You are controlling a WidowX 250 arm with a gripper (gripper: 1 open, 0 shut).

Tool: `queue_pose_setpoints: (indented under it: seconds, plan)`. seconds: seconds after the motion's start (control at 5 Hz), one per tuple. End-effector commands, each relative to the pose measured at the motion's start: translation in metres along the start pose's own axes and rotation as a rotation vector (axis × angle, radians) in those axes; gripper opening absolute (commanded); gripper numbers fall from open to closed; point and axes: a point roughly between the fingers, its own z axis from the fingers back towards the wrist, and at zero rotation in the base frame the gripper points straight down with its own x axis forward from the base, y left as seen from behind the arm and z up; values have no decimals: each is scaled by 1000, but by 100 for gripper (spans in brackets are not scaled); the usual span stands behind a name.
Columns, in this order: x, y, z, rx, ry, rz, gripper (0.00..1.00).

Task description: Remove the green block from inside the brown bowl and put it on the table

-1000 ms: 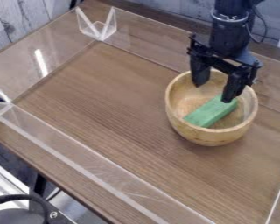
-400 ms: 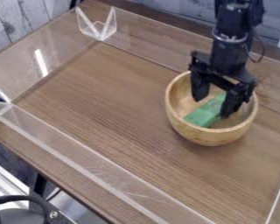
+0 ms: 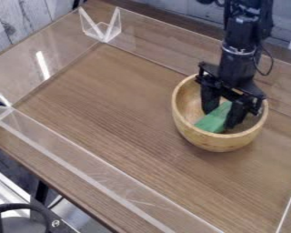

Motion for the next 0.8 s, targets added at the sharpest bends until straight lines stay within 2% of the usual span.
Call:
queue_pose_setpoints:
  seconds: [0.0,0.2,0.4,0.6]
  plan:
    - [11,-3,37,16,-106,-8,0]
    - [8,-6,61,28,-154,-16,0]
    - [11,-10,61,25,-165,-31,0]
    - [14,-12,51,18,-154,-42,0]
